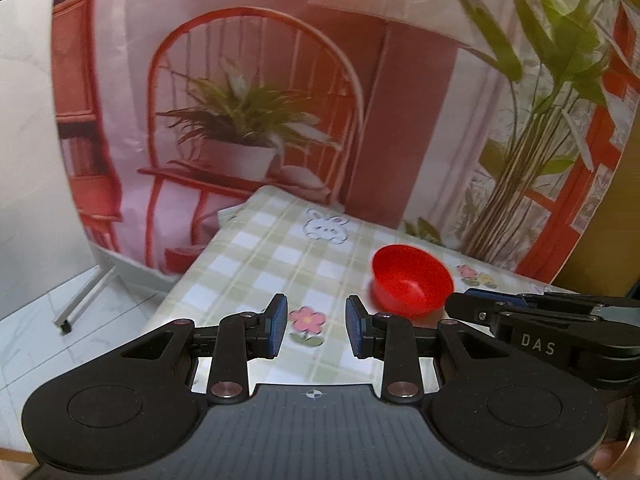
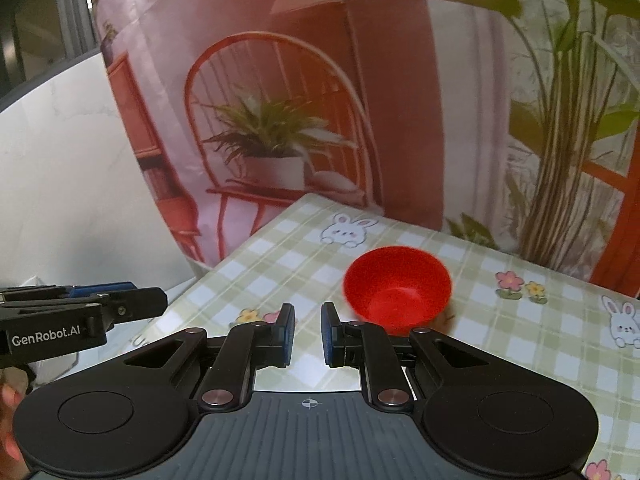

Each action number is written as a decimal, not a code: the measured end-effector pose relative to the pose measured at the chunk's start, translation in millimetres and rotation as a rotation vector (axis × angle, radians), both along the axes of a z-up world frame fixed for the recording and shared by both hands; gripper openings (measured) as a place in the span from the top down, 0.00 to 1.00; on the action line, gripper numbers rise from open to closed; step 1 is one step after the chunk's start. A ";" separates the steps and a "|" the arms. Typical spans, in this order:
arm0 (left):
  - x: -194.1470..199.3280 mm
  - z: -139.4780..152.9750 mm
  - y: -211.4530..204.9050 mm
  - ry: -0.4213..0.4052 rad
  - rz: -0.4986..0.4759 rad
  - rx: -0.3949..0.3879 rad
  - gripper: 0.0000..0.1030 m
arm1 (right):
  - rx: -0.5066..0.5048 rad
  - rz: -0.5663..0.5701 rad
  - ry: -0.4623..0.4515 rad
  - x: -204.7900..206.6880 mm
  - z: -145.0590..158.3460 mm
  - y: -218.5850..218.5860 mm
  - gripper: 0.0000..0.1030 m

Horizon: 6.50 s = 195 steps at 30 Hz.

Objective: Organize plates and bowls

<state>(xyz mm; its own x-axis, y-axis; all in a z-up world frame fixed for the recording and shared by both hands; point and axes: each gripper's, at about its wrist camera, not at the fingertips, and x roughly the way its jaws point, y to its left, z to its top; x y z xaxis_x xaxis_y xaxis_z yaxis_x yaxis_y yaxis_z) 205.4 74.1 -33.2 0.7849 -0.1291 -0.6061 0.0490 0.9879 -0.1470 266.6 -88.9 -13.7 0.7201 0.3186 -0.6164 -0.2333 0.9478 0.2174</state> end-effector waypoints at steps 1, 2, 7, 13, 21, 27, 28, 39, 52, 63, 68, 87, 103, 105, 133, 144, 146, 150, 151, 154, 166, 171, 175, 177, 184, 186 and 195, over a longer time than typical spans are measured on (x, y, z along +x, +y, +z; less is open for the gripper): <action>3.1 0.3 -3.3 -0.002 -0.003 -0.003 0.68 | 0.001 -0.008 0.001 3.0 -0.5 -3.5 0.86; 6.4 0.3 -6.2 -0.005 -0.005 -0.009 0.67 | 0.002 -0.014 0.002 6.0 -1.2 -6.9 0.86; 26.9 -4.7 -18.8 -0.009 -0.010 -0.030 0.63 | 0.004 -0.040 0.013 23.7 -8.5 -20.9 0.86; 57.3 -18.1 -30.4 0.022 -0.007 -0.059 0.62 | 0.012 -0.072 0.041 47.8 -23.2 -36.8 0.86; 89.2 -45.3 -45.5 0.061 -0.017 -0.099 0.61 | 0.001 -0.120 0.083 72.3 -46.6 -59.7 0.85; 112.2 -61.9 -54.7 0.082 -0.016 -0.091 0.60 | 0.000 -0.152 0.119 92.4 -65.3 -73.7 0.82; 116.1 -64.0 -55.3 0.088 -0.016 -0.093 0.60 | -0.001 -0.153 0.124 94.8 -67.5 -74.6 0.82; 140.9 -91.4 -59.7 0.157 -0.021 -0.105 0.60 | 0.001 -0.163 0.183 120.6 -91.6 -80.9 0.82; 153.5 -107.0 -66.2 0.178 -0.049 -0.127 0.61 | 0.014 -0.140 0.207 130.4 -101.1 -81.6 0.82; 147.9 -103.1 -70.2 0.182 -0.076 -0.119 0.89 | 0.029 -0.139 0.199 125.0 -95.5 -80.7 0.91; 136.7 -88.1 -69.8 0.157 -0.078 -0.112 0.88 | 0.031 -0.137 0.175 114.6 -81.4 -79.7 0.91; 63.2 -25.1 -49.6 0.084 -0.031 -0.057 0.88 | 0.084 -0.095 0.069 44.5 -13.9 -45.7 0.91; -6.8 -4.4 -15.9 0.034 0.007 -0.052 0.88 | 0.139 -0.061 0.061 -15.9 -2.7 -11.2 0.90; -14.7 -3.3 -11.4 0.032 0.009 -0.051 0.88 | 0.140 -0.054 0.067 -23.5 -3.4 -5.1 0.90; -81.6 -14.7 60.0 0.041 0.044 -0.104 0.87 | 0.107 0.070 0.128 -65.4 -11.4 76.0 0.88; -87.5 -30.9 86.9 0.078 0.091 -0.109 0.87 | 0.053 0.145 0.169 -60.9 -29.3 111.7 0.88; -88.5 -33.1 88.8 0.083 0.095 -0.099 0.87 | 0.040 0.155 0.174 -60.9 -33.0 116.6 0.88; -91.5 -39.2 94.3 0.099 0.102 -0.098 0.87 | 0.026 0.174 0.188 -60.5 -38.7 123.7 0.88; -91.1 -41.2 95.8 0.105 0.106 -0.104 0.87 | 0.023 0.177 0.191 -60.3 -40.1 125.3 0.88; -90.8 -46.0 98.6 0.117 0.112 -0.111 0.87 | 0.008 0.185 0.194 -59.9 -44.2 129.4 0.88; -87.0 -55.7 98.3 0.137 0.129 -0.098 0.87 | -0.017 0.205 0.213 -55.9 -56.6 136.5 0.88; -86.2 -59.3 98.7 0.147 0.131 -0.106 0.87 | -0.017 0.203 0.220 -56.0 -59.3 136.5 0.87; -86.4 -61.1 97.2 0.151 0.131 -0.102 0.87 | -0.017 0.201 0.222 -56.1 -59.9 135.7 0.87; -85.9 -62.4 97.3 0.155 0.131 -0.102 0.87 | -0.015 0.202 0.223 -56.5 -60.5 135.0 0.87; -85.8 -64.0 97.3 0.161 0.132 -0.099 0.86 | -0.013 0.201 0.224 -57.3 -60.5 134.8 0.87; -85.8 -64.6 97.7 0.163 0.134 -0.101 0.84 | -0.015 0.203 0.223 -57.6 -60.2 134.9 0.87; -85.4 -68.5 99.9 0.177 0.161 -0.123 0.63 | -0.023 0.206 0.199 -59.4 -59.1 135.3 0.84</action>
